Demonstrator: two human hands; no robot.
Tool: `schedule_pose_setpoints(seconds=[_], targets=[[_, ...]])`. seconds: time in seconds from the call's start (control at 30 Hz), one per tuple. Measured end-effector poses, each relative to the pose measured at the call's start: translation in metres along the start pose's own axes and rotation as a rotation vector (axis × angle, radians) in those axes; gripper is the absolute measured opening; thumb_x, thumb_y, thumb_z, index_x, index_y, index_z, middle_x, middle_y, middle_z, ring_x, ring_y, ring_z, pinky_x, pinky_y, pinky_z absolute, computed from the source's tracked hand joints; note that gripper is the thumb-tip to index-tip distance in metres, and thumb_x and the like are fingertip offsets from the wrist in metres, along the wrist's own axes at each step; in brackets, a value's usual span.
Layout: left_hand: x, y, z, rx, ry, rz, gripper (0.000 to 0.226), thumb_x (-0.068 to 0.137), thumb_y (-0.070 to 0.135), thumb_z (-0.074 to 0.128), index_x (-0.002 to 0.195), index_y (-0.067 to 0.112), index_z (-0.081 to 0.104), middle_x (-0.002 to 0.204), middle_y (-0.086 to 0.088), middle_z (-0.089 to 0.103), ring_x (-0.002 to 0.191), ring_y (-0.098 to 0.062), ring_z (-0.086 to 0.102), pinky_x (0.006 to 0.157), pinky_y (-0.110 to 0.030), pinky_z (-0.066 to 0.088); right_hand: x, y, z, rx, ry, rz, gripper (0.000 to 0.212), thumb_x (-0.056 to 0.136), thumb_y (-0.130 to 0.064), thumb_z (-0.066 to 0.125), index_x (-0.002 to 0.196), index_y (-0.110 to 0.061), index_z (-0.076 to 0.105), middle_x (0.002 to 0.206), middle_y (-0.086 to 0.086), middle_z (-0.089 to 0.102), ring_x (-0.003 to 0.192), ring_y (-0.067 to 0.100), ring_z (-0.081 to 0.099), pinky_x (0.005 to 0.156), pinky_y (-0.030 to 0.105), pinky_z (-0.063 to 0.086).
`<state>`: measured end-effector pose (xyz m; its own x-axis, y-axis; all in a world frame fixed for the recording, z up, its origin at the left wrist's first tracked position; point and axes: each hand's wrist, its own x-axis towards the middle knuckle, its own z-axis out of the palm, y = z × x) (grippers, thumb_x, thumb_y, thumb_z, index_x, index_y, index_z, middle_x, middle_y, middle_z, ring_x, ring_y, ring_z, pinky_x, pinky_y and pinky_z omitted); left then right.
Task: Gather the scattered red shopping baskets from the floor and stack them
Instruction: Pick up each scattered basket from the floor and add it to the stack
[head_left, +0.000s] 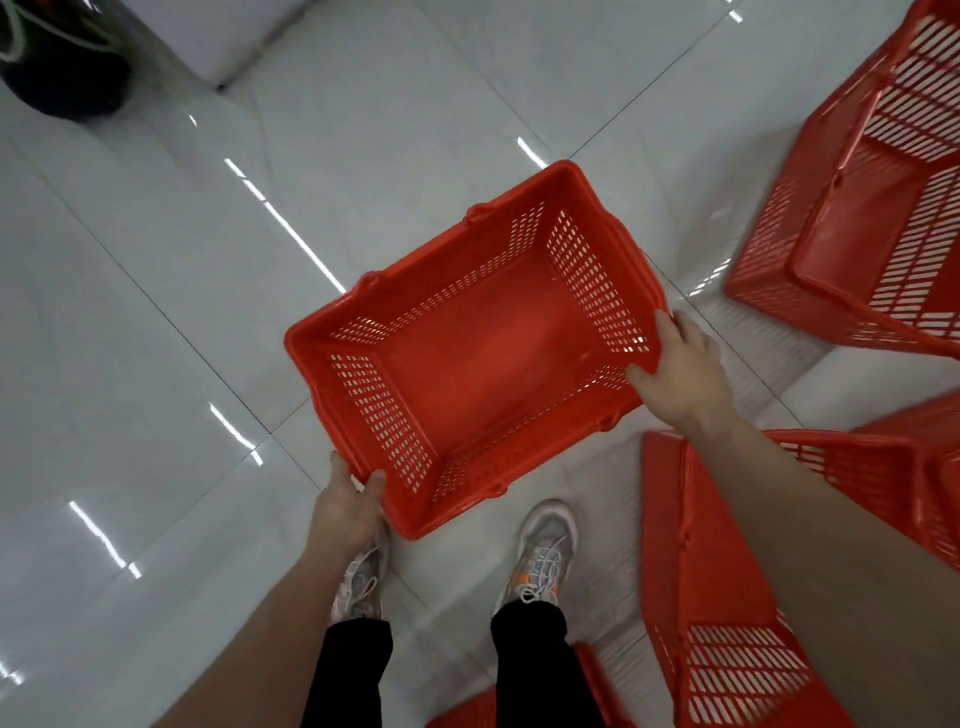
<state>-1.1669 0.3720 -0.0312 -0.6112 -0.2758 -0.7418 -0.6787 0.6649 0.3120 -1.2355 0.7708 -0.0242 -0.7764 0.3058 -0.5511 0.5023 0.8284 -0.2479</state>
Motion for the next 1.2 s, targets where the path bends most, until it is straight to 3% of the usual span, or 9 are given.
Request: schedule_pose_setpoints(seconds=[0.17, 0.27, 0.33, 0.47, 0.63, 0.77, 0.93, 1.07, 1.2], targets=[[-0.045, 0.072, -0.055, 0.105, 0.089, 0.090, 0.062, 0.093, 0.041, 0.061, 0.144, 0.015, 0.037, 0.134, -0.012, 0.058, 0.118, -0.033, 0.057, 0.091, -0.045, 0.047, -0.060, -0.017, -0.058, 0.005, -0.011, 0.105, 0.073, 0.082, -0.040, 0.065, 0.146, -0.016, 0.040, 0.143, 0.014, 0.047, 0.127, 0.040, 0.043, 0.103, 0.051, 0.040], [-0.099, 0.130, -0.098, 0.183, -0.025, 0.278, 0.050, 0.091, 0.043, 0.061, 0.136, 0.023, 0.049, 0.127, -0.003, 0.062, 0.111, -0.025, 0.061, 0.093, -0.044, 0.049, -0.121, -0.035, -0.113, 0.036, -0.027, 0.190, 0.074, 0.081, -0.044, 0.068, 0.145, -0.016, 0.042, 0.143, 0.014, 0.046, 0.127, 0.039, 0.044, 0.101, 0.047, 0.040], [-0.136, 0.170, -0.125, 0.266, -0.120, 0.364, 0.057, 0.089, 0.049, 0.058, 0.138, 0.021, 0.051, 0.131, -0.003, 0.061, 0.112, -0.023, 0.061, 0.095, -0.046, 0.050, -0.164, -0.050, -0.153, 0.070, -0.016, 0.238, 0.077, 0.080, -0.047, 0.067, 0.146, -0.017, 0.040, 0.144, 0.013, 0.045, 0.127, 0.038, 0.044, 0.099, 0.047, 0.040], [-0.220, 0.235, -0.174, 0.447, -0.171, 0.595, 0.071, 0.088, 0.054, 0.057, 0.148, 0.018, 0.044, 0.145, -0.002, 0.052, 0.128, -0.022, 0.052, 0.105, -0.043, 0.043, -0.259, -0.081, -0.231, 0.149, 0.086, 0.279, 0.079, 0.079, -0.050, 0.066, 0.147, -0.019, 0.040, 0.146, 0.012, 0.045, 0.128, 0.038, 0.045, 0.100, 0.047, 0.041], [-0.316, 0.266, -0.220, 0.623, -0.234, 0.905, 0.074, 0.085, 0.054, 0.059, 0.147, 0.016, 0.044, 0.146, -0.006, 0.051, 0.132, -0.024, 0.048, 0.109, -0.040, 0.039, -0.397, -0.116, -0.287, 0.234, 0.263, 0.430, 0.080, 0.077, -0.054, 0.066, 0.146, -0.021, 0.042, 0.144, 0.011, 0.048, 0.127, 0.037, 0.047, 0.099, 0.046, 0.041], [-0.390, 0.267, -0.245, 0.724, -0.326, 1.162, 0.072, 0.082, 0.054, 0.062, 0.143, 0.017, 0.049, 0.141, -0.005, 0.056, 0.129, -0.024, 0.052, 0.106, -0.039, 0.041, -0.522, -0.138, -0.276, 0.395, 0.353, 0.627, 0.081, 0.073, -0.060, 0.061, 0.141, -0.020, 0.045, 0.138, 0.014, 0.050, 0.124, 0.039, 0.049, 0.100, 0.046, 0.041], [-0.480, 0.239, -0.257, 0.884, -0.450, 1.400, 0.071, 0.079, 0.056, 0.063, 0.138, 0.016, 0.054, 0.136, -0.006, 0.060, 0.126, -0.026, 0.055, 0.101, -0.040, 0.044, -0.678, -0.155, -0.217, 0.525, 0.356, 0.962, 0.073, 0.078, -0.054, 0.065, 0.140, -0.020, 0.044, 0.140, 0.012, 0.048, 0.127, 0.036, 0.048, 0.099, 0.046, 0.042], [-0.548, 0.189, -0.242, 1.037, -0.587, 1.609, 0.054, 0.080, 0.055, 0.061, 0.123, 0.021, 0.061, 0.121, -0.002, 0.067, 0.112, -0.025, 0.062, 0.093, -0.039, 0.049, -0.796, -0.163, -0.161, 0.692, 0.423, 1.196, 0.072, 0.081, -0.054, 0.062, 0.142, -0.020, 0.043, 0.140, 0.012, 0.049, 0.126, 0.036, 0.049, 0.098, 0.045, 0.043], [-0.617, 0.114, -0.223, 1.221, -0.691, 1.752, 0.060, 0.082, 0.052, 0.061, 0.132, 0.019, 0.057, 0.129, -0.005, 0.063, 0.117, -0.027, 0.059, 0.097, -0.041, 0.047, -0.911, -0.185, -0.103, 0.787, 0.508, 1.396, 0.075, 0.080, -0.060, 0.063, 0.141, -0.020, 0.046, 0.141, 0.011, 0.047, 0.129, 0.035, 0.047, 0.100, 0.046, 0.042]])
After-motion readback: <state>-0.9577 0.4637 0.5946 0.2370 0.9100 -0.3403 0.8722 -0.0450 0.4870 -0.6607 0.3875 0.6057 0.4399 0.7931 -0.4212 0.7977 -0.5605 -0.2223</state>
